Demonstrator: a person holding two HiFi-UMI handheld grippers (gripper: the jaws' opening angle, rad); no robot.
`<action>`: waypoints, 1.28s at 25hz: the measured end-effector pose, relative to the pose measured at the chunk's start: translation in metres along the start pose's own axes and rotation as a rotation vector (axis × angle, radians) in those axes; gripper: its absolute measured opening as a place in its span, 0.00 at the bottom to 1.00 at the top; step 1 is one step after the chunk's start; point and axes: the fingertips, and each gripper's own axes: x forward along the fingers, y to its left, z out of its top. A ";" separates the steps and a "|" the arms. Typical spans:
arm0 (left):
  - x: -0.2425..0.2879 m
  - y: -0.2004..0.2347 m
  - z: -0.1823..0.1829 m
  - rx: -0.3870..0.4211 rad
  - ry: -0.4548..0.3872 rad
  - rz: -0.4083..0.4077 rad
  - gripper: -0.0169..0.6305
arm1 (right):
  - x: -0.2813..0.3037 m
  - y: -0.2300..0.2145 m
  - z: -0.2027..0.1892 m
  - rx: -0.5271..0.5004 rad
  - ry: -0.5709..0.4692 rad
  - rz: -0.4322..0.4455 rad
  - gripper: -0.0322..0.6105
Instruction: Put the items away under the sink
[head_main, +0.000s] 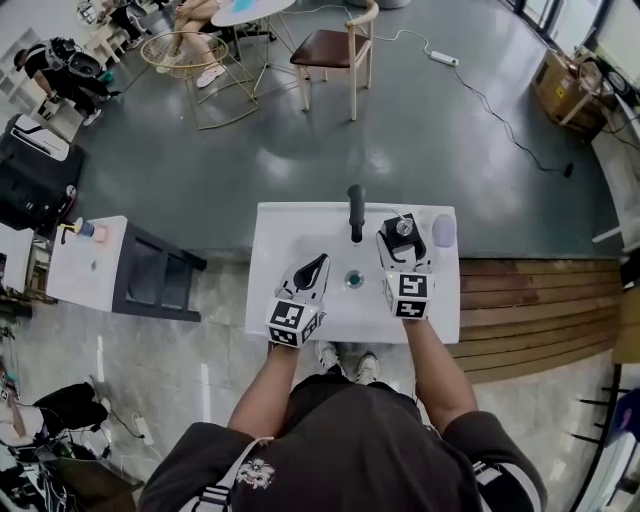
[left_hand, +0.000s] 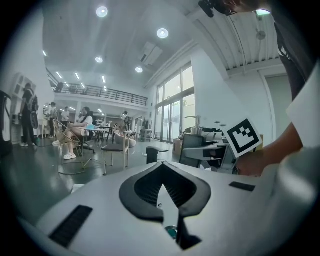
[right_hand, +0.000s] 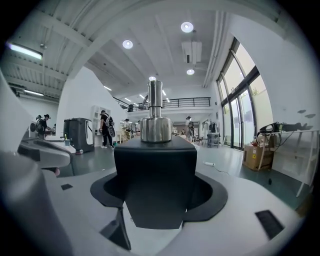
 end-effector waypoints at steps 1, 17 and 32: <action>-0.005 -0.005 0.002 0.006 -0.003 0.009 0.02 | -0.009 0.002 0.003 -0.001 -0.005 0.013 0.55; -0.098 -0.051 0.004 0.033 -0.034 0.112 0.02 | -0.124 0.035 -0.011 -0.026 -0.028 0.067 0.55; -0.214 -0.042 -0.012 0.039 -0.059 0.054 0.02 | -0.214 0.143 -0.018 -0.032 -0.042 0.029 0.55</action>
